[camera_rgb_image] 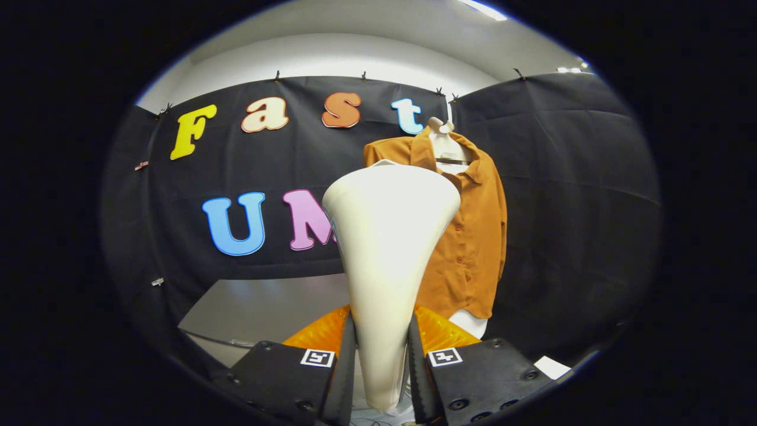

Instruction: Iron the clothes twice with a garment steamer, once on the left side and once on the right side.

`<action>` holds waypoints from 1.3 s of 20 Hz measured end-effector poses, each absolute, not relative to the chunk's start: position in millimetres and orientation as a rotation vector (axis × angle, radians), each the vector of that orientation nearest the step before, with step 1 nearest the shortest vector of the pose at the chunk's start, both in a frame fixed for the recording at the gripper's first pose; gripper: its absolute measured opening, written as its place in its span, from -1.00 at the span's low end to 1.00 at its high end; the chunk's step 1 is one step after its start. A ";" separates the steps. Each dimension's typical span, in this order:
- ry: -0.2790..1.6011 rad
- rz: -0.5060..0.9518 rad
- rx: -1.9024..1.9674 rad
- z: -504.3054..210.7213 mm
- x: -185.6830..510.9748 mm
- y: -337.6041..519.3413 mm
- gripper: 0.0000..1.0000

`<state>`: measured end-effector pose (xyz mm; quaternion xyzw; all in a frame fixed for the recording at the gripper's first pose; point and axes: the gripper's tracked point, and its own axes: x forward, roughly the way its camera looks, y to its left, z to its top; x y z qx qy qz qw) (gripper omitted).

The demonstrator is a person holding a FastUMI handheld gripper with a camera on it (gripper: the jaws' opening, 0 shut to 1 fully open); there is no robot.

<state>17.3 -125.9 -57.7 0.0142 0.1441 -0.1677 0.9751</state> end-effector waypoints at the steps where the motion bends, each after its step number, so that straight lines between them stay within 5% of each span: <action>1: 0.287 -0.357 0.023 -55.9 20.5 -147.5 -0.14; 11: 0.268 -0.427 0.045 -56.5 67.5 -284.4 -0.15; 26: 0.342 -0.247 0.075 -104.5 172.3 -280.4 -0.14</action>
